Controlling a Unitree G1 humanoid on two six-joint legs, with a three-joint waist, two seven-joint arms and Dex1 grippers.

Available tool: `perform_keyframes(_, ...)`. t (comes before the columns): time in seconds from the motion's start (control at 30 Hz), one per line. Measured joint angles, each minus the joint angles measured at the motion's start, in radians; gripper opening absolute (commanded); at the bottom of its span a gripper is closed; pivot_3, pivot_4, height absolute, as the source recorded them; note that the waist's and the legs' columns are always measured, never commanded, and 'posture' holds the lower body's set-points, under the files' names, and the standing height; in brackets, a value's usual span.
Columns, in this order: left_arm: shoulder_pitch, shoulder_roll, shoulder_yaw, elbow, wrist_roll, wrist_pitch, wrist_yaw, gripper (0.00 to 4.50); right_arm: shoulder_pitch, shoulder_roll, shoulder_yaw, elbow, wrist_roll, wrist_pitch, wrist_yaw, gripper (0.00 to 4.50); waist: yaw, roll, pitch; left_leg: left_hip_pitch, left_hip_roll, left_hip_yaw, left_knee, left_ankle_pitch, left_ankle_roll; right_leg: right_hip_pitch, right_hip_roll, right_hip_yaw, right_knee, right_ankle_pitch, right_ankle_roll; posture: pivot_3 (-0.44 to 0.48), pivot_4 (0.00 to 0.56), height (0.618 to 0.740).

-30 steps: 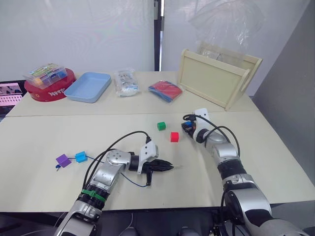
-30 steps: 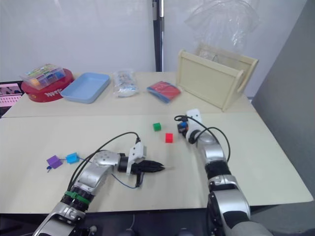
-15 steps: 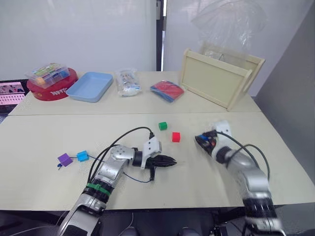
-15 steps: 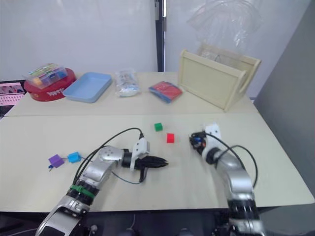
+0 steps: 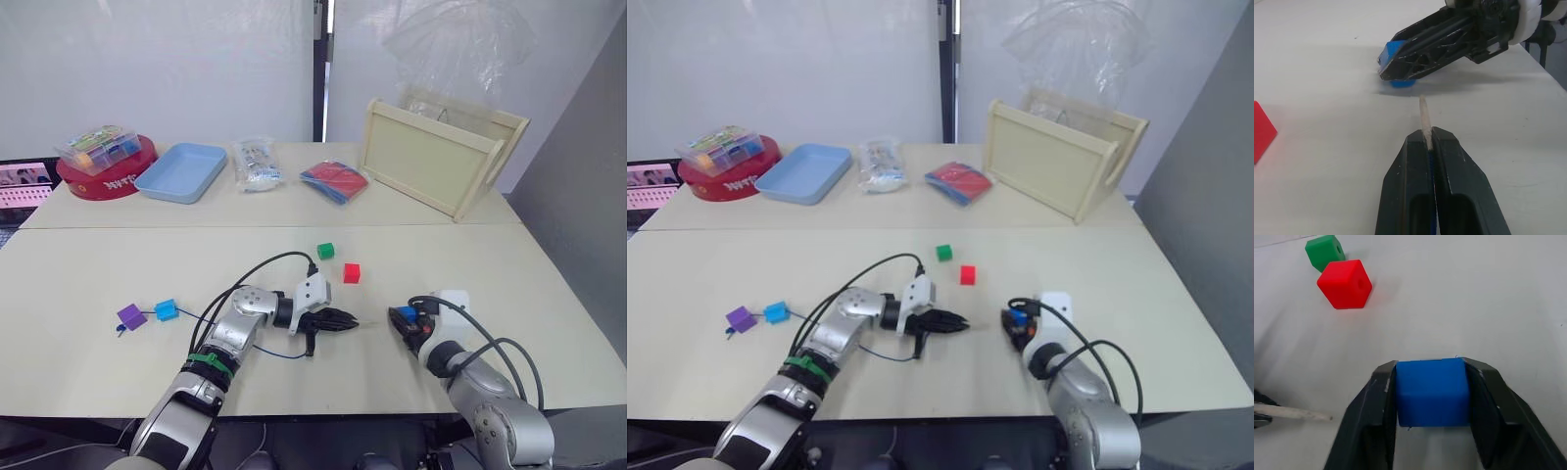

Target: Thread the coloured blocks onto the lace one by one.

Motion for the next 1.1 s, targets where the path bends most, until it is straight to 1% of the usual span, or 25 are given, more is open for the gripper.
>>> perform_keyframes(0.1,-0.006,0.004,0.004,0.02,0.002,-0.021,0.002,0.0,-0.057,-0.003,-0.052,-0.003,0.07,0.033,0.004,4.32,-0.001,0.0,0.0,0.0,0.0,0.0,0.0,0.0,0.0,0.0,0.0,0.0,0.0,0.0,0.0,0.0,0.15,0.74)
perform_keyframes(0.13,-0.006,0.004,0.005,0.02,0.002,-0.022,0.003,0.0,-0.076,-0.014,-0.064,-0.006,0.086,0.043,0.005,4.47,0.0,0.0,0.0,0.0,0.0,0.0,0.0,0.0,0.0,0.0,0.0,0.0,0.0,0.0,0.0,0.0,0.15,0.74)
perform_keyframes(0.23,-0.005,0.007,0.009,0.019,0.003,-0.023,0.006,0.0,-0.134,-0.09,-0.098,-0.007,0.157,0.091,0.042,4.47,0.001,0.0,0.0,-0.001,0.0,0.0,0.0,0.0,0.0,0.0,0.0,0.0,-0.001,0.0,0.0,0.0,0.15,0.74)
perform_keyframes(0.3,0.002,0.009,0.011,0.015,0.003,-0.023,0.012,0.0,-0.181,-0.245,-0.091,0.003,0.198,0.123,0.145,4.47,0.001,0.0,0.0,-0.001,-0.001,0.0,0.0,0.0,0.0,0.0,0.0,0.0,-0.001,0.0,0.0,0.0,0.15,0.74)
perform_keyframes(0.33,0.006,0.009,0.011,0.015,0.003,-0.023,0.013,0.0,-0.195,-0.288,-0.091,0.008,0.203,0.123,0.176,4.47,0.001,0.0,0.0,-0.001,-0.001,0.0,0.0,0.0,0.0,0.0,0.0,0.0,-0.001,0.0,0.0,0.0,0.15,0.74)
perform_keyframes(0.43,0.03,0.006,0.013,0.005,0.008,-0.023,0.025,0.0,-0.251,-0.581,-0.013,0.075,0.179,0.057,0.421,4.47,0.002,0.0,0.0,0.0,-0.001,0.0,0.0,0.0,0.001,0.001,0.0,-0.001,-0.002,0.0,0.0,0.0,0.15,0.74)
perform_keyframes(0.5,0.034,0.007,0.014,-0.011,0.013,-0.022,0.031,0.0,-0.269,-0.801,0.119,0.132,0.073,-0.106,0.646,4.47,0.002,0.0,0.0,0.0,-0.001,0.0,0.0,-0.001,0.002,0.002,0.0,-0.001,-0.003,0.0,0.001,0.0,0.15,0.74)
perform_keyframes(0.57,0.038,0.008,0.016,-0.015,0.014,-0.021,0.035,0.0,-0.306,-0.89,0.227,0.2,-0.014,-0.29,0.828,4.47,-0.003,0.0,0.0,0.0,-0.001,0.0,0.001,-0.001,0.002,0.002,0.0,-0.001,-0.003,0.0,0.001,0.0,0.15,0.74)
perform_keyframes(0.6,0.04,0.006,0.017,-0.017,0.015,-0.021,0.037,0.0,-0.322,-0.897,0.255,0.221,-0.033,-0.344,0.884,4.47,-0.005,0.0,0.0,0.0,-0.001,0.0,0.001,-0.001,0.002,0.002,0.0,-0.001,-0.003,0.0,0.001,0.0,0.15,0.74)
perform_keyframes(0.63,0.045,0.006,0.018,-0.023,0.015,-0.021,0.039,0.0,-0.378,-0.898,0.321,0.271,-0.075,-0.43,0.971,4.47,-0.012,-0.001,0.001,0.0,-0.001,0.0,0.001,-0.001,0.002,0.002,0.0,-0.001,-0.003,0.0,0.001,0.0,0.15,0.74)
perform_keyframes(0.7,0.053,-0.005,0.013,-0.031,0.018,-0.022,0.043,0.0,-0.527,-0.911,0.493,0.398,-0.231,-0.595,1.131,4.47,-0.022,0.0,0.001,0.001,-0.001,0.0,0.001,0.0,0.001,0.002,-0.001,-0.001,-0.002,0.0,0.001,0.0,0.15,0.74)
perform_keyframes(0.77,0.058,-0.013,0.011,-0.035,0.018,-0.022,0.047,0.0,-0.599,-0.92,0.576,0.488,-0.345,-0.679,1.209,4.47,-0.019,0.0,0.001,0.0,-0.001,0.0,0.001,0.0,0.001,0.002,-0.001,-0.001,-0.003,0.0,0.001,0.0,0.15,0.74)
perform_keyframes(0.87,0.063,-0.005,0.014,-0.055,0.018,-0.02,0.058,0.0,-0.666,-0.899,0.619,0.55,-0.438,-0.713,1.245,4.47,-0.014,0.0,0.001,0.0,-0.001,0.0,0.001,0.0,0.0,0.002,-0.001,-0.001,-0.003,0.0,0.001,0.0,0.15,0.74)
perform_keyframes(0.97,0.085,0.002,0.016,-0.092,0.018,-0.015,0.073,0.0,-0.671,-0.849,0.655,0.574,-0.482,-0.667,1.273,4.47,-0.003,0.0,0.001,-0.001,-0.001,0.0,0.002,0.0,0.0,0.002,-0.001,-0.001,-0.003,0.0,0.001,0.0,0.15,0.74)
perform_keyframes(1.1,0.112,0.003,0.015,-0.126,0.018,0.008,0.088,0.0,-0.693,-0.814,0.656,0.583,-0.515,-0.631,1.275,4.47,0.0,0.0,0.001,0.0,-0.001,0.0,0.002,0.0,0.0,0.002,-0.001,-0.001,-0.003,0.0,0.001,0.0,0.15,0.74)
